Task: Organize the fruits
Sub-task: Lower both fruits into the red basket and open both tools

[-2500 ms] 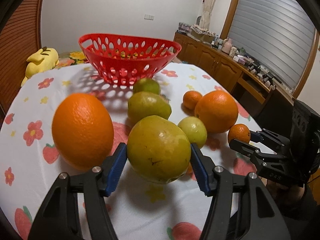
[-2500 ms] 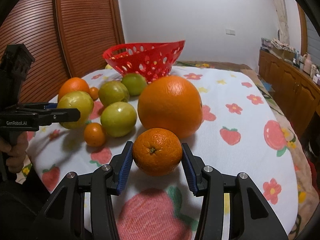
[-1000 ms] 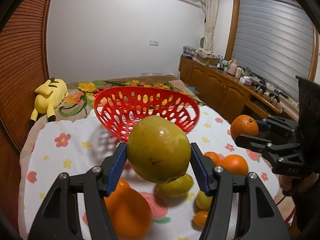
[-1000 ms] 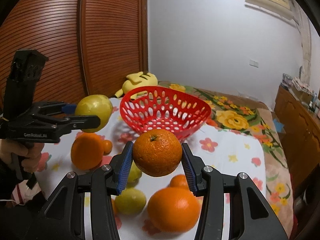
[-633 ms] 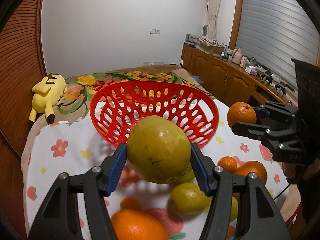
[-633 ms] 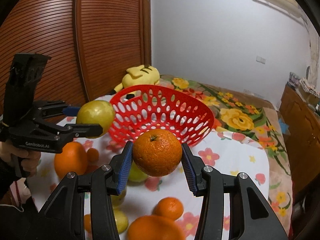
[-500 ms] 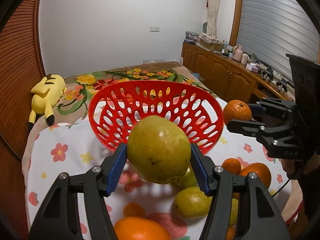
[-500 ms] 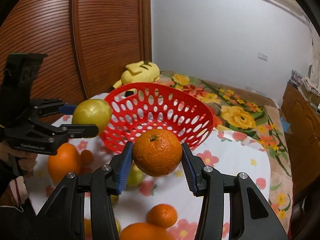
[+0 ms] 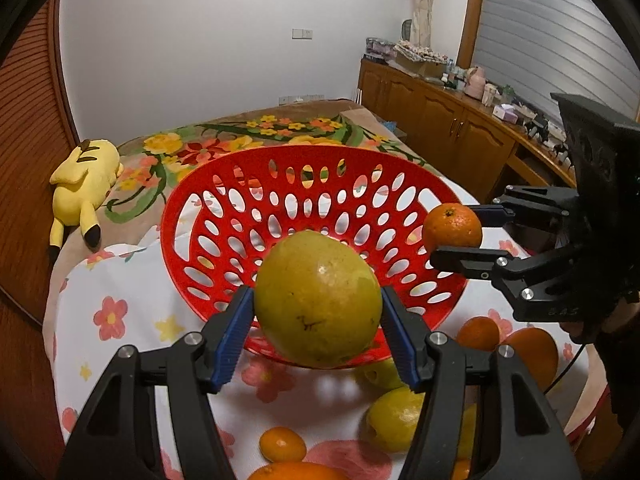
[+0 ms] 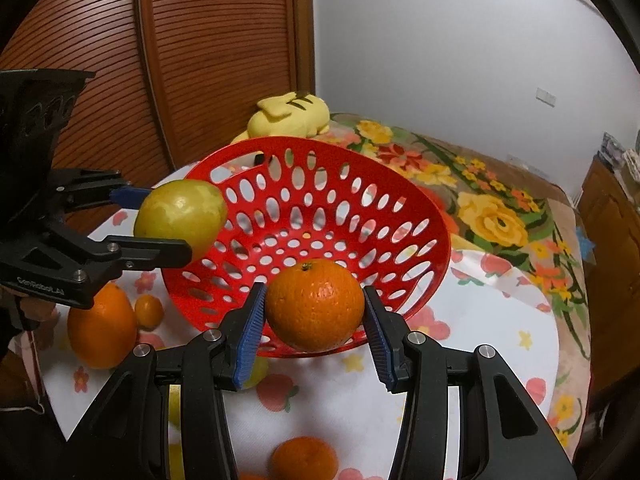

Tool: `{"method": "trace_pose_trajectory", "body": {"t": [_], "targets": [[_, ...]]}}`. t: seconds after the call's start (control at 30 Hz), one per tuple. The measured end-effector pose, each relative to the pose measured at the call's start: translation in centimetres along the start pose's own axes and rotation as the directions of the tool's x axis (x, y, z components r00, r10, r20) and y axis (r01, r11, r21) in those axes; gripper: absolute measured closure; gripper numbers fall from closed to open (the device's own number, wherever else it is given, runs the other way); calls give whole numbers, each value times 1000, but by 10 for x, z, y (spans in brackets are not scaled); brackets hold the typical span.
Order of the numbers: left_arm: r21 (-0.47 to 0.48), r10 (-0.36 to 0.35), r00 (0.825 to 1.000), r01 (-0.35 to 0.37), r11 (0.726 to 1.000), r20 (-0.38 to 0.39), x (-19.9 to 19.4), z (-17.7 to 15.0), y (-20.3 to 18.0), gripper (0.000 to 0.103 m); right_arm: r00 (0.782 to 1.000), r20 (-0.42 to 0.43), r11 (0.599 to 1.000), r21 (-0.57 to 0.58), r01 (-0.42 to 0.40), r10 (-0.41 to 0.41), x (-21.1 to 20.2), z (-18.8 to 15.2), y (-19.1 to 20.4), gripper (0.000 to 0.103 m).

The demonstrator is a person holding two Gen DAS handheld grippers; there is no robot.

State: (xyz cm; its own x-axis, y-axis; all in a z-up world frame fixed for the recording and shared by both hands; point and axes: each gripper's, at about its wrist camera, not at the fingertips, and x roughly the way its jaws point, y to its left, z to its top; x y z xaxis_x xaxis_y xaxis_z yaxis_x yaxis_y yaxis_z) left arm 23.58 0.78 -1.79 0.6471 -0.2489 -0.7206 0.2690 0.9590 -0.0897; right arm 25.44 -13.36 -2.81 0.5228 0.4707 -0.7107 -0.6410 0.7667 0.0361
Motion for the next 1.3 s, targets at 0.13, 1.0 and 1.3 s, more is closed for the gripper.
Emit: {"method": "trace_pose_trajectory", "body": {"t": [0.13,1.0,1.3], "targets": [[-3,8,1000,-8,1000,-20,7,-1,3,41,1000,-4,1000,-1,1,-1,3,2,-1,55],[-43,27,998,-25,999,63,-16,-7,17,37,999,-43,1000,-5,19,-20,25,11,-2,55],[-48,9,995,-4,999,103,-35,-20,15,33,999,-2,999,30,38,-38,8,12,1,51]]}}
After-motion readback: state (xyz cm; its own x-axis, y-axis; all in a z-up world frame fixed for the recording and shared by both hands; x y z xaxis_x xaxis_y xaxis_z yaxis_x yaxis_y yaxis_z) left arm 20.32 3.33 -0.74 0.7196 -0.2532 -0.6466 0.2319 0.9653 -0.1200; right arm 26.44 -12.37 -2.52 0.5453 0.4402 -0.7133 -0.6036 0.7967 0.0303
